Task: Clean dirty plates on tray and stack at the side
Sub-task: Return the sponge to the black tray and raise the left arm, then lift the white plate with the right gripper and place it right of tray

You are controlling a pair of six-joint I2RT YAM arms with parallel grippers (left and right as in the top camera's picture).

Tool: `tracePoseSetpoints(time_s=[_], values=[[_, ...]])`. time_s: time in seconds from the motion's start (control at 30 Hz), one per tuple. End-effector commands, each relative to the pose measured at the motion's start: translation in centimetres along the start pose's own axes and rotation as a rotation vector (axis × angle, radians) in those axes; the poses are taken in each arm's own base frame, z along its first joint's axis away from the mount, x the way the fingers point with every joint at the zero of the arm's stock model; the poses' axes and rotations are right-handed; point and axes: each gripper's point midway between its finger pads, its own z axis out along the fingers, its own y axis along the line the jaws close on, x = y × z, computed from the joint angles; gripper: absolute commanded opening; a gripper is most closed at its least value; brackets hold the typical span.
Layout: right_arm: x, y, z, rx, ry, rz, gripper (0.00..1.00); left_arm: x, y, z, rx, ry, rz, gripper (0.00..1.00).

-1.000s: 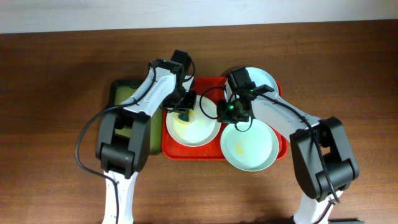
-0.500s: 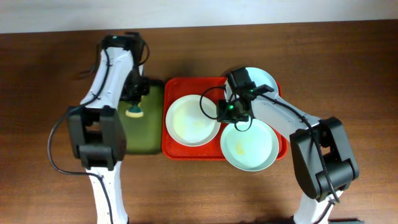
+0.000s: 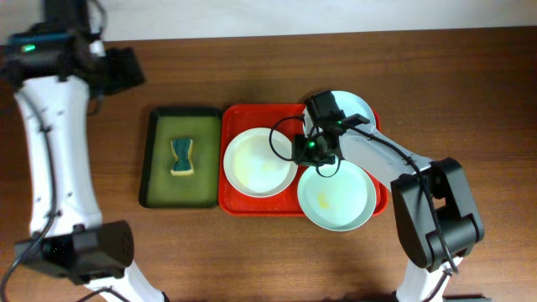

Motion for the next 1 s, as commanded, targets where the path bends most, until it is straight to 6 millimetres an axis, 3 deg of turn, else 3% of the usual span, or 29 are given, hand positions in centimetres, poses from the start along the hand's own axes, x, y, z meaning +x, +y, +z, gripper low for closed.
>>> tracePoseSetpoints(time_s=[0.0,0.1,0.13,0.27,0.4,0.5,0.57,0.6,0.73,0.8,0.97], values=[[1.2,0.0,2.0,0.014,0.045,0.007,0.16,-0.3,1.1,-0.4,-0.011,-0.014,-0.046,0.99],[1.5,0.8,2.6,0.006,0.044,-0.018,0.04,-0.3,1.1,-0.4,-0.011,-0.014,-0.046,0.99],[1.1,1.0,2.0,-0.023,0.05,0.002,0.04,-0.3,1.1,-0.4,-0.011,-0.014,-0.046,0.99],[-0.1,0.6,-4.3,-0.01,0.089,0.061,0.04,-0.3,1.1,-0.4,-0.011,-0.014,-0.046,0.99],[-1.6,1.5,-7.9,-0.012,0.061,0.069,0.04,-0.3,1.0,-0.4,-0.011,-0.011,-0.045,1.0],[-4.8,4.0,-9.9,0.009,-0.067,0.092,0.04,-0.3,1.0,-0.4,-0.011,-0.011,-0.045,0.99],[-5.7,6.7,-9.6,0.039,-0.156,0.057,0.04,-0.3,1.0,-0.4,-0.011,-0.011,-0.045,0.99],[-6.0,9.2,-8.9,0.077,-0.241,0.002,0.04,-0.3,1.0,-0.4,-0.011,-0.011,-0.045,0.99],[-5.1,14.7,-8.2,0.196,-0.433,-0.156,0.04,-0.3,1.0,-0.4,-0.011,-0.011,-0.045,0.99],[-4.7,16.1,-9.3,0.314,-0.573,-0.213,0.04,-0.3,1.0,-0.4,-0.011,-0.011,-0.045,0.99],[-3.6,22.6,-13.4,0.557,-0.854,-0.619,0.04,-0.3,1.0,-0.4,-0.011,-0.011,-0.045,0.99]])
